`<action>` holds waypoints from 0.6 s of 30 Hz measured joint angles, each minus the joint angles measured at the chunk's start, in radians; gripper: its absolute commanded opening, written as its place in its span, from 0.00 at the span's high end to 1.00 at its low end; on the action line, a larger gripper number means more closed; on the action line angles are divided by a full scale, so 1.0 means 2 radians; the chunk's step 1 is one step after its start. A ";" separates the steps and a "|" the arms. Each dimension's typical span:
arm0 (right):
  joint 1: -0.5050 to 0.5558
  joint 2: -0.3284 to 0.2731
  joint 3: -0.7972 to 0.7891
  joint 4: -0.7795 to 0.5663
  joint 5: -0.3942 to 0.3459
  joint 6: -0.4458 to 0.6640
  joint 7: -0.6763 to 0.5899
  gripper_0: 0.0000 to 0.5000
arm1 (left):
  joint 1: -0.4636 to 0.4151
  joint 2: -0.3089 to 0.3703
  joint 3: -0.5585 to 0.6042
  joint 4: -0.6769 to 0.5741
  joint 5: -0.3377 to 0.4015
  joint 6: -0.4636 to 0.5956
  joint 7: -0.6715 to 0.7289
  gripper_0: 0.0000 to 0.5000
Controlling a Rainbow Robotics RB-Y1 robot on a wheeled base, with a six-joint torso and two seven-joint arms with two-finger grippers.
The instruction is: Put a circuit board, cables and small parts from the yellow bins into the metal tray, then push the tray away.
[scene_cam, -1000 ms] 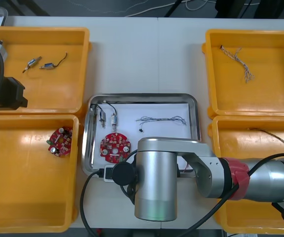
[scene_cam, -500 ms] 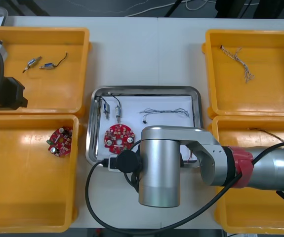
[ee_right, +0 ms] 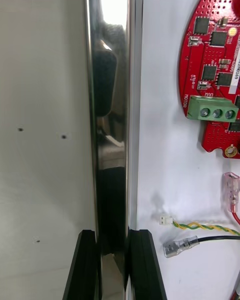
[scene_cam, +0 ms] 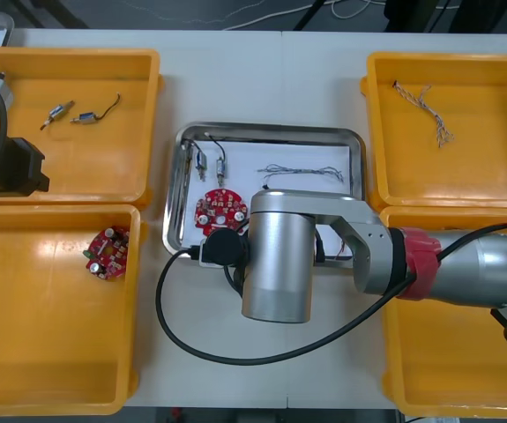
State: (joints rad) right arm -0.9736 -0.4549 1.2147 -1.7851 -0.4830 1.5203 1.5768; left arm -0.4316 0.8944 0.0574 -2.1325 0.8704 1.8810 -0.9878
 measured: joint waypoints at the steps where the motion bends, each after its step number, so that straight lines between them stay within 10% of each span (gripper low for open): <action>1: -0.002 0.000 -0.001 0.003 0.000 -0.002 0.000 1.00 | 0.000 0.000 0.000 0.000 0.000 0.000 0.000 0.00; 18: -0.037 0.000 -0.003 0.053 0.000 -0.049 0.003 1.00 | 0.000 0.000 0.000 0.000 0.000 0.000 0.000 0.00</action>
State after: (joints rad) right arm -1.0484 -0.4547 1.2096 -1.6784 -0.4832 1.4225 1.5821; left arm -0.4316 0.8944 0.0574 -2.1326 0.8704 1.8810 -0.9878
